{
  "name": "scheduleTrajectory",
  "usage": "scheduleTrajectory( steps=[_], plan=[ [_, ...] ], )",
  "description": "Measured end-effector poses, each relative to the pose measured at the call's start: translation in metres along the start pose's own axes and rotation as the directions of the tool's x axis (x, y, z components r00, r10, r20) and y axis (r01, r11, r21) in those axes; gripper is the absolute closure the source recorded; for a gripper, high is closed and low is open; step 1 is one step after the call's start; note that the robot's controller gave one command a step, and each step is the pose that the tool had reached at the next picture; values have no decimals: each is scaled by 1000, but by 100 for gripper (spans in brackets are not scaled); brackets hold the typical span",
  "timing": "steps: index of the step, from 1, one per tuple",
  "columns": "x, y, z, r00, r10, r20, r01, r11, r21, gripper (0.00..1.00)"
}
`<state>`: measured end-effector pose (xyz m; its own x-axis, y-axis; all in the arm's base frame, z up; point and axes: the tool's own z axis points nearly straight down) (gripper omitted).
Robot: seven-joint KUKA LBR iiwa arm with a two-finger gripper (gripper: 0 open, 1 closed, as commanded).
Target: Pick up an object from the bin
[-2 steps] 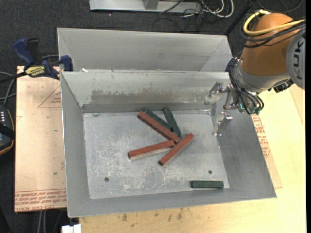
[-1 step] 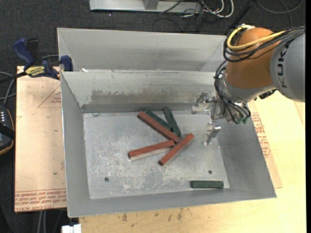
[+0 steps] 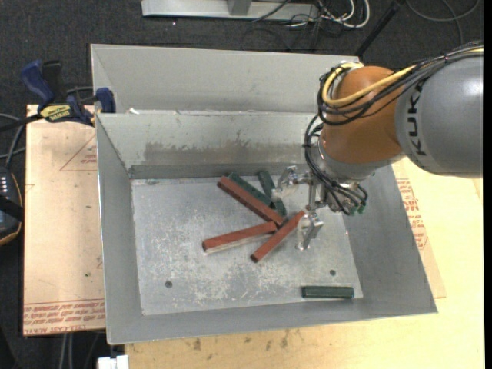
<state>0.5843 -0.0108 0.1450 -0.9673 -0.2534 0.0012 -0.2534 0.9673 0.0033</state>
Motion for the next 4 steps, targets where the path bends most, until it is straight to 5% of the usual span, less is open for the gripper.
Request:
scheduleTrajectory(
  steps=[1,2,3,4],
  plan=[
    [-12,5,15,988,-152,4,152,988,4,0],
    [1,17,72,945,-328,13,328,945,7,0],
    [-1,15,63,944,-329,10,329,944,7,100],
    [-1,15,63,944,-329,10,329,944,7,100]
  ],
)
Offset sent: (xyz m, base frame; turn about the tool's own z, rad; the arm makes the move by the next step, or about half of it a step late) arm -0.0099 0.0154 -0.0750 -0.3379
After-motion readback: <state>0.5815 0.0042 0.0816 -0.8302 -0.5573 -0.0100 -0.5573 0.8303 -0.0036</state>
